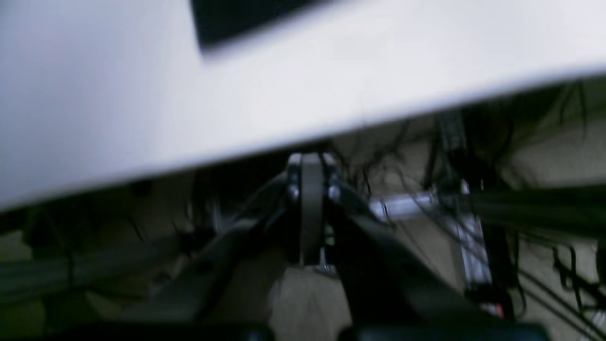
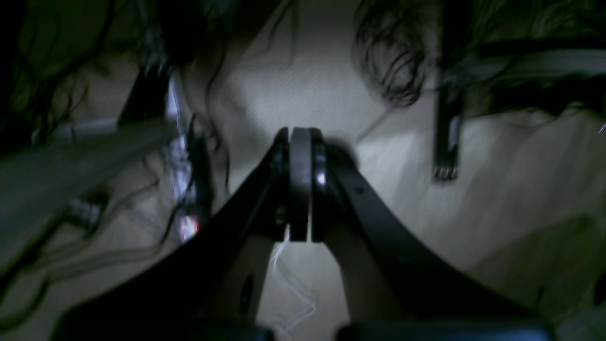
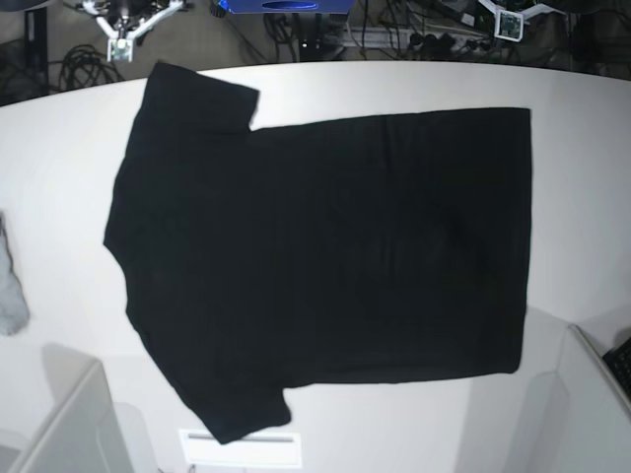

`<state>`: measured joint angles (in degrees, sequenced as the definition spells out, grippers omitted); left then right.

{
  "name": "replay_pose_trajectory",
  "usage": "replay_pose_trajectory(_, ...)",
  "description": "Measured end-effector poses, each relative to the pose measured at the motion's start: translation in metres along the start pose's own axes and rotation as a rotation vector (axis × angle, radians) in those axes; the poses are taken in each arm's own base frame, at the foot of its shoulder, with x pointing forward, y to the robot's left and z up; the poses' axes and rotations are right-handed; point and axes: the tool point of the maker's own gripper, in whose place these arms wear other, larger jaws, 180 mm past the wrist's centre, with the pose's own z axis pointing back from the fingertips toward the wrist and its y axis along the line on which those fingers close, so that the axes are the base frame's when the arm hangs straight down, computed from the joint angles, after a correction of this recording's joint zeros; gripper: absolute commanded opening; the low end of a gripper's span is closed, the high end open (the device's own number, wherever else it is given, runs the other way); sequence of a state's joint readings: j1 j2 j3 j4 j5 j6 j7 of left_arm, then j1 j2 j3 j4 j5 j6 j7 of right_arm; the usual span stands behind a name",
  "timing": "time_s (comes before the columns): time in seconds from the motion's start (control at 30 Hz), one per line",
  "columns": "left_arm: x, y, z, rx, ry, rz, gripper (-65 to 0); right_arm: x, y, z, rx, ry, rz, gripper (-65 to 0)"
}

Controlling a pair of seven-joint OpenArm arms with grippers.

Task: Fold the T-shirt properly
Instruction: 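Lower both grippers to the shoulder corners at the collar edge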

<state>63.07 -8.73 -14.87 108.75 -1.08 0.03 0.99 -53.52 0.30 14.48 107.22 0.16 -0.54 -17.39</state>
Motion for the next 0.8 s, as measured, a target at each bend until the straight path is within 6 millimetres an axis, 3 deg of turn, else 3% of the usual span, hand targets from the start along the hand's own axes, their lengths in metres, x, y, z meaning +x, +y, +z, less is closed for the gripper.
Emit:
replay_pose_trajectory(0.13,0.025,0.01,0.001,0.021,-0.067,0.111,-65.0,0.051,-0.008,0.002,-0.027,-0.124,-0.018,-65.0)
replay_pose_trajectory(0.27,0.043,0.022,-0.009,0.055,-0.122,0.154,-65.0,0.09,-0.005,-0.006,-0.015,-0.218,-0.064,-65.0)
replay_pose_trajectory(0.47,0.058,0.028,-0.018,0.071,-0.17,0.161,-65.0,0.131,0.014,-0.011,0.127,-0.311,-0.29,-65.0)
replay_pose_trajectory(0.67,0.077,0.03,-0.029,0.08,-0.227,0.178,-65.0,0.158,0.016,-0.011,0.235,-0.367,-0.423,-65.0)
replay_pose_trajectory(0.8,0.085,0.032,-0.033,0.085,-0.249,0.18,-65.0,0.163,0.018,-0.012,0.313,-0.348,-0.476,-41.1)
